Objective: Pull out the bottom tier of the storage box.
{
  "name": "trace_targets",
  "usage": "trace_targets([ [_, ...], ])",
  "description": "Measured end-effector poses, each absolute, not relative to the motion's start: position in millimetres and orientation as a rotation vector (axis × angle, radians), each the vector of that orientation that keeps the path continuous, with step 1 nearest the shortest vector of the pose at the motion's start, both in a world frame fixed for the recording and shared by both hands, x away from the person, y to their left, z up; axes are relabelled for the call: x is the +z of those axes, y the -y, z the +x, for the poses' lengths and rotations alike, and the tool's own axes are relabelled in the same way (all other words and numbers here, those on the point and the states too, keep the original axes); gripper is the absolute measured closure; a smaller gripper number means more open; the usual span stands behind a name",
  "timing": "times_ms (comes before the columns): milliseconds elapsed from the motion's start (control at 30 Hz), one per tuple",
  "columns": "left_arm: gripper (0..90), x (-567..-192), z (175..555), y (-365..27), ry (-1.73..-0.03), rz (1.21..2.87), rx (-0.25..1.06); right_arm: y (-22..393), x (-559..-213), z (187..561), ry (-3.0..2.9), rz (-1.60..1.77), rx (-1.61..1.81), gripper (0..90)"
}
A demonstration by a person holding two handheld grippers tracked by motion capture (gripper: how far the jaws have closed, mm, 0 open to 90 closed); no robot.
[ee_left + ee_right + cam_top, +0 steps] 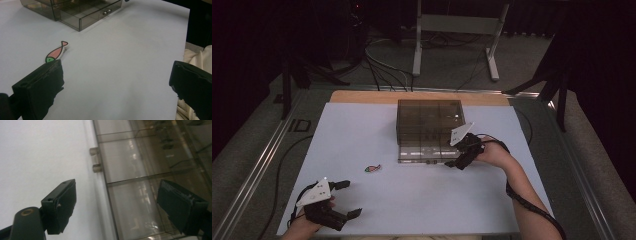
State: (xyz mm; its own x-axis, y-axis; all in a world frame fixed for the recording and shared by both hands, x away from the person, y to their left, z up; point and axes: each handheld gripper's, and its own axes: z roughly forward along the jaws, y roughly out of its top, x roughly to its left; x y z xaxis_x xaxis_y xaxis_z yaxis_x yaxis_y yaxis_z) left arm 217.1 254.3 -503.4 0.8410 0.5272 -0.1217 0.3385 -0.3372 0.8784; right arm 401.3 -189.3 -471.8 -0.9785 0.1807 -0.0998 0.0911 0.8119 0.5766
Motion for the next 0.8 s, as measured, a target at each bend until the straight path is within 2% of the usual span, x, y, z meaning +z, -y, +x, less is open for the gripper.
trace_targets([
  [200, 0.0, -503.0, 216.8, -254.5, -0.642, 1.953, 0.220, 196.1, -470.2, 401.3, -2.809, 0.346, 0.934, 11.1],
  [800, 0.0, -503.4, 217.4, -253.9, -0.642, 1.962, 0.217, 221.3, -460.7, 379.4, -2.683, 0.582, 1.072, 10.9],
])
